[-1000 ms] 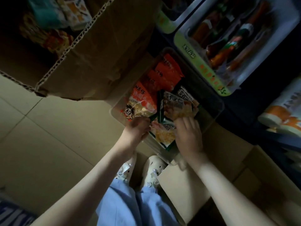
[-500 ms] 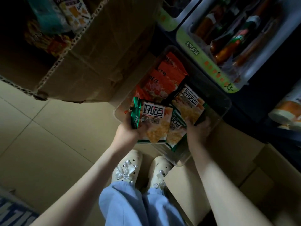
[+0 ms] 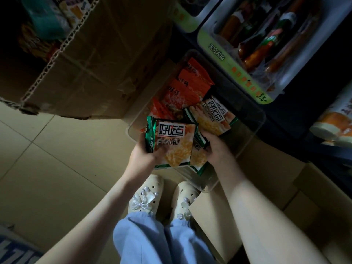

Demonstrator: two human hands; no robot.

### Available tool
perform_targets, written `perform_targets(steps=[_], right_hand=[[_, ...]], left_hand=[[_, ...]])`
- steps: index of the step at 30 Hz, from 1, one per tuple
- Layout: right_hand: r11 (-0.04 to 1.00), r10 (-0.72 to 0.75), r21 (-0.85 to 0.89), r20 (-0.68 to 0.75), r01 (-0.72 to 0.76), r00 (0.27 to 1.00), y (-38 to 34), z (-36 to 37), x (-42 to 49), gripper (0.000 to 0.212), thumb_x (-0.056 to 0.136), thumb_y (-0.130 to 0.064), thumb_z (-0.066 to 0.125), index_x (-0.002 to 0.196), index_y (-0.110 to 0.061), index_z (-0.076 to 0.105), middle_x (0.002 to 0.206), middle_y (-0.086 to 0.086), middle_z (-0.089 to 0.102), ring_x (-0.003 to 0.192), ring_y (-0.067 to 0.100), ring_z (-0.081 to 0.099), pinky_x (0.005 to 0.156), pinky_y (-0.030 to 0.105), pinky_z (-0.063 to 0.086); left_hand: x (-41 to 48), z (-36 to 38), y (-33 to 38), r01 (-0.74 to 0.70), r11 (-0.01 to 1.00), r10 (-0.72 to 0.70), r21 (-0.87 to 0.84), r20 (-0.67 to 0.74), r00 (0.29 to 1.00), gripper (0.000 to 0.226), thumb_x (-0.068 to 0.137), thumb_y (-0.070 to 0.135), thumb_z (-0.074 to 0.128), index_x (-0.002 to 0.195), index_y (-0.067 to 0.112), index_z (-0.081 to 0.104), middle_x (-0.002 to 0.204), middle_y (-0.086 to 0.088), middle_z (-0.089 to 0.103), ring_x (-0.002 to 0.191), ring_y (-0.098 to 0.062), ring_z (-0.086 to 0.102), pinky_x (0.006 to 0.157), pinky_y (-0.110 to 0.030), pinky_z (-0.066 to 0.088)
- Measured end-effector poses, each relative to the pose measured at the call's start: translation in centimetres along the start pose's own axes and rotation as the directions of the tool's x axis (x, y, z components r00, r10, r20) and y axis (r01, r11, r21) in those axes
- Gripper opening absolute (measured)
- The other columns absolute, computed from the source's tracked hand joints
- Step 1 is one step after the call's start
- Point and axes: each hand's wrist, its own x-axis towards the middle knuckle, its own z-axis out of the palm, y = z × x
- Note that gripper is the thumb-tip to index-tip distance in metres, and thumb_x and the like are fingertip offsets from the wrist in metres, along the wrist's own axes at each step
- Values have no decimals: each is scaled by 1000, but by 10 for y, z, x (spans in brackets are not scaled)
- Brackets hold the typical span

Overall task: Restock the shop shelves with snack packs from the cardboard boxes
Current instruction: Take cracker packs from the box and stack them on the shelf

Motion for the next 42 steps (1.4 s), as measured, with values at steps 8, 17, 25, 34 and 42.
perform_targets(steps=[8,17,25,34,42], right_hand=[[994,-35,101,-78,43,996,8,4,15,95,58,-29,91,136,-18,40,122,18,59,101,33,64,64,43,58],[167,-569,-895,256,415,782,6,-3,8,104,80,-44,73,152,-38,-2,161,-1,-14,146,27,-15,115,55,8],[16,-641,-894,334,447,691,13,-7,21,102,86,2,63,153,-34,-5,161,-1,-11,147,27,-11,114,37,14],[97,-737,-813,329,575,590,-4,-21,-109,81,87,1,63,153,-20,20,157,8,24,144,32,24,113,48,31],[-293,-735,-582,645,759,210,-34,-6,-355,74,79,0,63,145,-13,33,149,13,37,140,21,26,115,41,30]], left_hand=[[0,-13,-1,37,995,-39,-96,-18,999,49,72,11,80,115,12,57,95,4,74,84,-8,71,65,-19,54],[2,-19,-7,6,989,-15,-147,-58,998,39,83,2,69,121,6,57,103,-5,73,90,-15,70,71,-22,55],[3,-22,-9,22,985,-29,-171,-39,999,50,68,22,73,115,14,58,101,-1,74,92,-17,71,76,-30,58],[-59,-30,45,111,966,-142,-235,-118,983,46,84,8,70,124,4,48,110,-12,68,87,-17,70,68,-26,57],[-215,-59,210,63,966,-90,-250,-98,991,22,87,5,66,108,7,59,89,-6,73,68,-12,70,59,-23,55]])
